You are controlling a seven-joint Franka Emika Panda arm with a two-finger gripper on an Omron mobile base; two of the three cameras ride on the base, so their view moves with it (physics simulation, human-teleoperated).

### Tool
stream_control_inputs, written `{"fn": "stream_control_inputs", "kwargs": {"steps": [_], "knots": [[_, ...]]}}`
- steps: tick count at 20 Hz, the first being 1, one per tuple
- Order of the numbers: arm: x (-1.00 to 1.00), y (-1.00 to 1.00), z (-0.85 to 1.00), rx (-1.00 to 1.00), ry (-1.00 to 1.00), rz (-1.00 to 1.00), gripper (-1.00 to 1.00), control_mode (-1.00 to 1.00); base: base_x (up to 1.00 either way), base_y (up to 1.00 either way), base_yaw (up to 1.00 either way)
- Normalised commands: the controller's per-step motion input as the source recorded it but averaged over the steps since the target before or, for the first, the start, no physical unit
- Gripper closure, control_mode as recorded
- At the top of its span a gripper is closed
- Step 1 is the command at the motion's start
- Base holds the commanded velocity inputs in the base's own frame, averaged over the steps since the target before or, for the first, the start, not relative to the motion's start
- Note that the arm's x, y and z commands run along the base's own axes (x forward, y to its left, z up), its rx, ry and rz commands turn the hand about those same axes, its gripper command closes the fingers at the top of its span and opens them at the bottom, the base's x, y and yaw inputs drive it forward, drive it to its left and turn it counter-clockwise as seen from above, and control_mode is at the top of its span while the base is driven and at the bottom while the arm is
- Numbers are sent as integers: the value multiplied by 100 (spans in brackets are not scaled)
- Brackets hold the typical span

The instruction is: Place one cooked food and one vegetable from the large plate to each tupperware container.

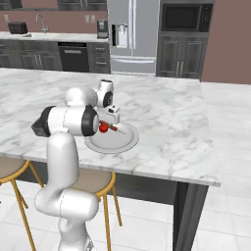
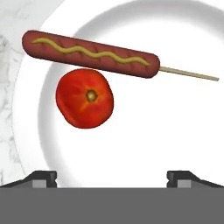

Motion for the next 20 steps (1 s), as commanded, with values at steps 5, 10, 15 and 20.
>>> {"fn": "stream_control_inputs", "kwargs": {"steps": [5,10,15,20], "knots": [[37,6,-22,0,-1,5,-100,-100,0,0,0],[32,0,-20,0,0,4,-100,-100,0,0,0],[31,0,-16,0,0,4,-100,-100,0,0,0],[9,0,-13,0,1,2,-100,-100,0,0,0]]}}
